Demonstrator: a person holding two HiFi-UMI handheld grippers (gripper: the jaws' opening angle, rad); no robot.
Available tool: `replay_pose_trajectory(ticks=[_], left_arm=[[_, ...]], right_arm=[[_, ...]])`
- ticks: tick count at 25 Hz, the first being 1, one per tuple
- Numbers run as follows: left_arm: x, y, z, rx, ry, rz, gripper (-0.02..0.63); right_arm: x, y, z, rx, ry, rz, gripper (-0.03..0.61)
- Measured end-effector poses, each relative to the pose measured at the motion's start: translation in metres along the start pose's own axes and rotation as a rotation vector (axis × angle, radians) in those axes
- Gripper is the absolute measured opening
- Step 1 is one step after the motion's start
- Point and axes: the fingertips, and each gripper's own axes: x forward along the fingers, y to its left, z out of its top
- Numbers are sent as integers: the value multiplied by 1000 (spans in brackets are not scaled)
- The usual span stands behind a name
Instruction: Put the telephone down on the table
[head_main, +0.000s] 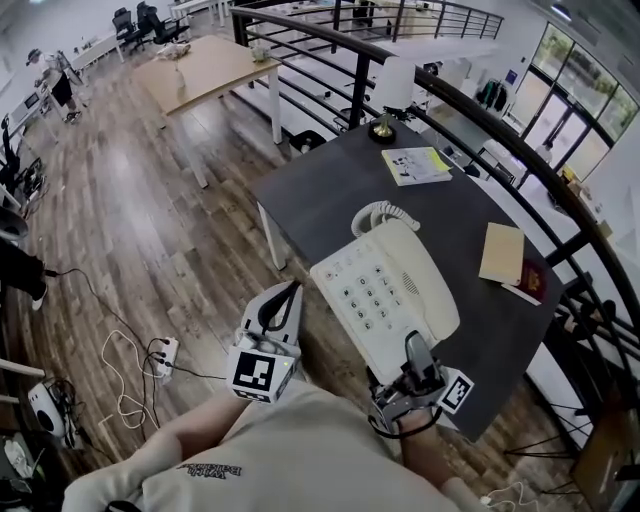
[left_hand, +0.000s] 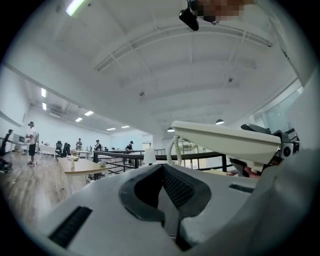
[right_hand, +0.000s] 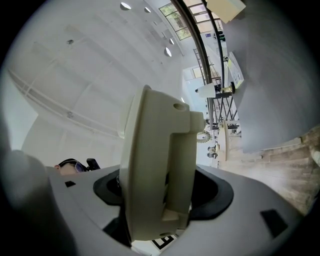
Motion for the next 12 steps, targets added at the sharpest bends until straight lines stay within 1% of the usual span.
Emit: replay_pose_trajectory(ticks=[1,3,6,10,12], left_arm=[[5,8,-1,-4,-11,20,5],[19,22,-7,-9,-11,29,5],[42,40,-16,-15,18,16,5],[77,66,-16,-20,33,5,5],[94,79,-22,-22,63,-5,5]], right_arm=[[5,-6,3,-1,2,0,325],[16,-18,8,-7,4,-3,325],[35,-37,16,-8,3,-15,325],[64,-62,29,3,-5,-33,325],[78,-75,38,6,-12,-39,325]])
